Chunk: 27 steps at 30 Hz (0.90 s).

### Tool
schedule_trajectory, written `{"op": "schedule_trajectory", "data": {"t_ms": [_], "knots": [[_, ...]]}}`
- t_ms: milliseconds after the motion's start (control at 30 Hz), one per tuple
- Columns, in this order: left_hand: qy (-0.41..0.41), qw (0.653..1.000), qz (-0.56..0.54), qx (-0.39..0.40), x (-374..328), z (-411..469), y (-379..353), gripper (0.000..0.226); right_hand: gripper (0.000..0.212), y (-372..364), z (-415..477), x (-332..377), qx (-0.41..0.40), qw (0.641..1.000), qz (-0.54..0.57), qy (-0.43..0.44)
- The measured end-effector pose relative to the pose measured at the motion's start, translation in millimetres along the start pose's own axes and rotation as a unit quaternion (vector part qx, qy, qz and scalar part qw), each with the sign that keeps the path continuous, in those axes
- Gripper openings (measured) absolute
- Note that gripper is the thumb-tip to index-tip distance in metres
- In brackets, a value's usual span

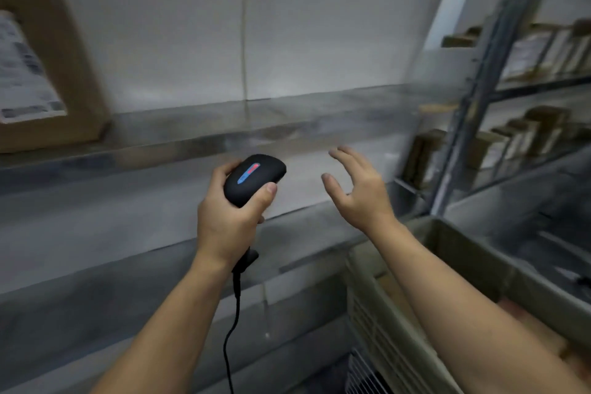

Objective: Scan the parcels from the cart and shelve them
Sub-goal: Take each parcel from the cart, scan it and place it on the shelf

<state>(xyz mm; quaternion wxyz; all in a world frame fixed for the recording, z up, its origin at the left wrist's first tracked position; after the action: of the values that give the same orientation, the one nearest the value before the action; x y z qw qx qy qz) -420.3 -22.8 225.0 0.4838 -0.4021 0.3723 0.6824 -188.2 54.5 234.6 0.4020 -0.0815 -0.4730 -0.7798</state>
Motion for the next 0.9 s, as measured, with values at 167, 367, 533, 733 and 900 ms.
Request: {"op": "schedule_trajectory", "data": {"t_ms": [167,367,533,733,900], "knots": [[0.023,0.997,-0.001,0.073,20.3,-12.5,-100.8,0.061,0.051,44.4,-60.7,-82.0,-0.009,0.997,-0.022,-0.07],[0.058,0.986,0.038,0.149,53.8,-33.4,-203.2,0.067,0.053,75.3,-147.3,-169.4,-0.001,0.985,-0.02,-0.171],[0.069,0.977,0.05,0.194,66.9,-53.6,-268.9,0.065,0.061,98.9,-210.7,-221.4,-0.009,0.968,-0.007,-0.252],[0.095,0.965,0.048,0.241,87.1,-69.6,-316.1,0.053,0.049,107.8,-267.3,-265.6,-0.012,0.942,0.014,-0.336],[0.107,0.956,0.044,0.269,103.0,-65.5,-347.6,0.05,0.049,103.3,-287.5,-296.9,-0.006,0.925,0.009,-0.381]]}}
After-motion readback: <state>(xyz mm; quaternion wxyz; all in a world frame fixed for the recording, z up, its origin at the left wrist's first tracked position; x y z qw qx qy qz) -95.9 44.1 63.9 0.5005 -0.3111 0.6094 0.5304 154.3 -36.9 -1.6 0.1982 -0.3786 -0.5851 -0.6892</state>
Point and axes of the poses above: each hand's wrist, its own z-axis towards the middle knuckle, its own y-axis out of the back of the hand, x = y × z, the point moved 10 cm from there along z, towards the middle knuckle, and after that the axes turned 10 degrees about x, right-handed, at the moved point
